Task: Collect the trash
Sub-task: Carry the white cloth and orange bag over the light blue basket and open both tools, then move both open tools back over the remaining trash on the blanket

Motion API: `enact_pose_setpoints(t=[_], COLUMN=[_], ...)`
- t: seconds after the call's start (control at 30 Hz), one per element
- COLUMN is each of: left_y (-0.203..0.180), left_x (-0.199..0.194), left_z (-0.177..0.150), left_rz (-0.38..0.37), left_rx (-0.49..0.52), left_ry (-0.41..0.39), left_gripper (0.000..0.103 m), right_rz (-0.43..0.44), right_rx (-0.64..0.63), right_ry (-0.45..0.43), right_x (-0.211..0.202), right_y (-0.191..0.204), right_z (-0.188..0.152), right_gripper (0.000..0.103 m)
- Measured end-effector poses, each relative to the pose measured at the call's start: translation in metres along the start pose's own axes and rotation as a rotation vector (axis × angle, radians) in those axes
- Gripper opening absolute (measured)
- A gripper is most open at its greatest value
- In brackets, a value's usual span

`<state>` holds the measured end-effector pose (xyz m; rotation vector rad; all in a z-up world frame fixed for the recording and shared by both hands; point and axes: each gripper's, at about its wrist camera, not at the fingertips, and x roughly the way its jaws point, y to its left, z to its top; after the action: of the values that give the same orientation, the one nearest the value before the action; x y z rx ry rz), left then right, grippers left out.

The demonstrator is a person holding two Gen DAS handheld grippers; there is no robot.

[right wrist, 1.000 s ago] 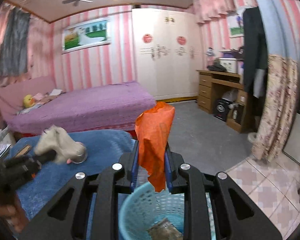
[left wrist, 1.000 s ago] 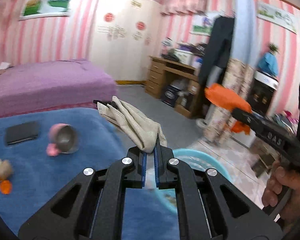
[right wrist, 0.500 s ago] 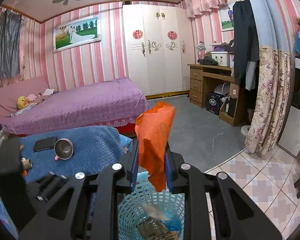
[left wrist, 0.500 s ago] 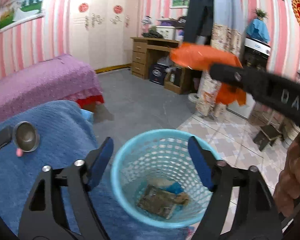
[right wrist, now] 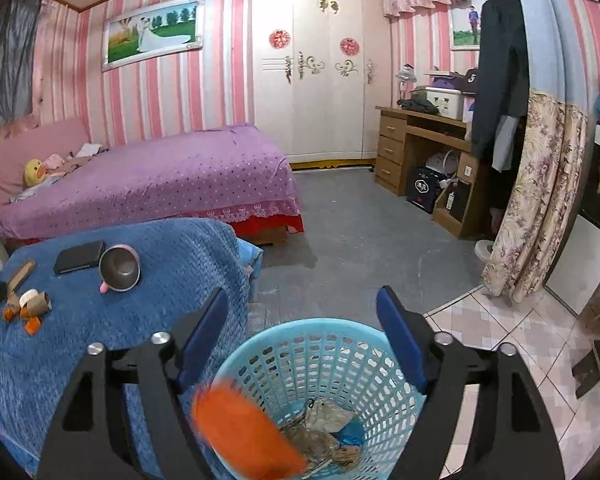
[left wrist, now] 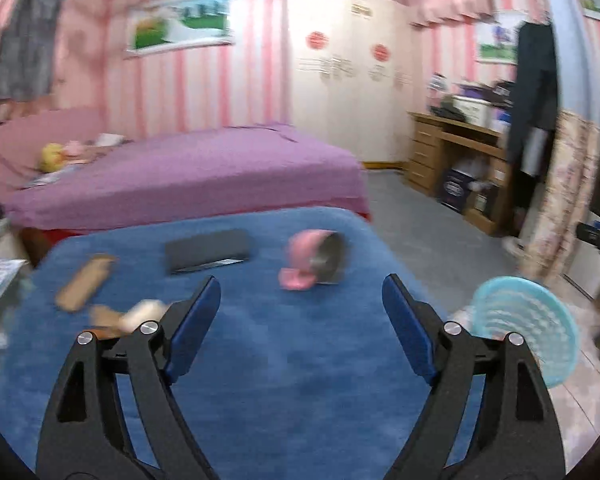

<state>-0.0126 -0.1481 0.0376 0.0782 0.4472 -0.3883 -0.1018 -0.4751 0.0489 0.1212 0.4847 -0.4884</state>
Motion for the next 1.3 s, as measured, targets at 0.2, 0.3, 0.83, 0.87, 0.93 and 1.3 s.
enact_pose_setpoints(t=[0.2, 0.3, 0.83, 0.87, 0.93, 1.3], left_y=[0.085, 0.109, 0.186, 0.192, 0.201, 0.215], left_x=[-0.009, -0.004, -0.015, -0.016, -0.016, -0.018], left_z=[-0.013, -0.024, -0.042, -0.044, -0.046, -0.049], left_rz=[0.102, 0.127, 0.21, 0.216, 0.229, 0.227], left_rx=[-0.128, -0.174, -0.271, -0.275, -0.289, -0.324], left_ry=[-0.014, 0.009, 0.023, 0.026, 0.036, 0.051], left_gripper=[0.086, 0.086, 0.086, 0.086, 0.086, 0.086], right_rz=[0.015, 0.06, 0.371, 0.386, 0.4, 0.437], right_rx=[-0.035, -0.056, -0.148, -0.15, -0.161, -0.181], right_ry=[-0.039, -0.065, -0.073, -0.062, -0.044, -0.016], right_x=[-0.009, -0.012, 0.001, 0.004, 0.011, 0.015], right_y=[0.041, 0.073, 0.228, 0.233, 0.241, 0.262], right_z=[0.009, 0.01, -0.022, -0.025, -0.024, -0.032], right_gripper=[0.08, 0.081, 0.082, 0.082, 0.082, 0.082])
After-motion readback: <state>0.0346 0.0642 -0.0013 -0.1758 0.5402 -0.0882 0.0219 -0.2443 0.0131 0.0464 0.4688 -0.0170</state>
